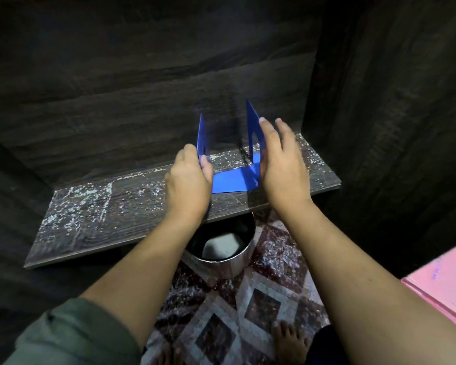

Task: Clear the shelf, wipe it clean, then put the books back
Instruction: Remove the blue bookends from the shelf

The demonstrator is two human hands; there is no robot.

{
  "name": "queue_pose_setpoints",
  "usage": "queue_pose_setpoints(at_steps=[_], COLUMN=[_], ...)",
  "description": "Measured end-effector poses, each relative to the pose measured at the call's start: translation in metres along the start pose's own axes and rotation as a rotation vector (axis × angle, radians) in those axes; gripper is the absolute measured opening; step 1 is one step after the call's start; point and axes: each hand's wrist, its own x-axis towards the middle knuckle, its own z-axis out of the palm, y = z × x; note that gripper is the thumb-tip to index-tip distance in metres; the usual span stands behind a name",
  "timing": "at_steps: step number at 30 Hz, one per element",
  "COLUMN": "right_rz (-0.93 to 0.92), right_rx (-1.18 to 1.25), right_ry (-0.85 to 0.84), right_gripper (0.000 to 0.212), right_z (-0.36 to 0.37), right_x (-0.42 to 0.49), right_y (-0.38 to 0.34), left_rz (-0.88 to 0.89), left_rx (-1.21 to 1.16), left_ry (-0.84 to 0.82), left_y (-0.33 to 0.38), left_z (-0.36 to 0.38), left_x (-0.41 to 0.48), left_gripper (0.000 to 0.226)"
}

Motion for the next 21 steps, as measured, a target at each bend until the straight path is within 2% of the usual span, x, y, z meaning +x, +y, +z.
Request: queue_pose_setpoints(at_steps=[3, 5, 7, 9, 10, 13, 17, 21], right_rz=[-0.039, -0.006, -0.005, -0.041, -0.06, -0.079, -0.024, 0.072], right_rx=[-0.069, -0.049, -0.02, 0.032, 0.051, 0.076, 0.096, 0.106], right_ry=[-0.079, -0.093, -0.091, -0.052, -0.025, 0.031, 0.018, -0.032], right_gripper=[0.072, 0.069, 0.063, 0.055, 0.051, 0.043, 0.043, 0.051], right_z=[-0.002, -0.003, -0.003, -0.003, -0.002, 0.001, 0.001, 0.003], right_x=[0.002, 0.005, 0.007, 0.006, 0.005, 0.003, 0.009, 0.017], right_y=[0.007, 0.011, 0.012, 0.011, 0.01, 0.007, 0.006, 0.008], left_rz=[-0.038, -0.066, -0.071, 0.0, 0.05, 0.082, -0.066, -0.171], left_rx=[0.022, 0.069, 0.14, 0.26, 0.318, 0.356, 0.214, 0.217], left_ry=[-0.113, -0.258, -0.431, -0.529, -0.539, -0.548, -0.53, -0.426], left_y=[0.012, 0.016, 0.016, 0.012, 0.008, 0.002, 0.013, 0.019], left_z=[0.008, 0.012, 0.013, 0.012, 0.011, 0.007, 0.013, 0.027], left_x=[0.0, -0.002, -0.009, -0.02, -0.025, -0.026, -0.013, -0.005], left_gripper=[0.022, 0.033, 0.057, 0.075, 0.077, 0.066, 0.043, 0.027])
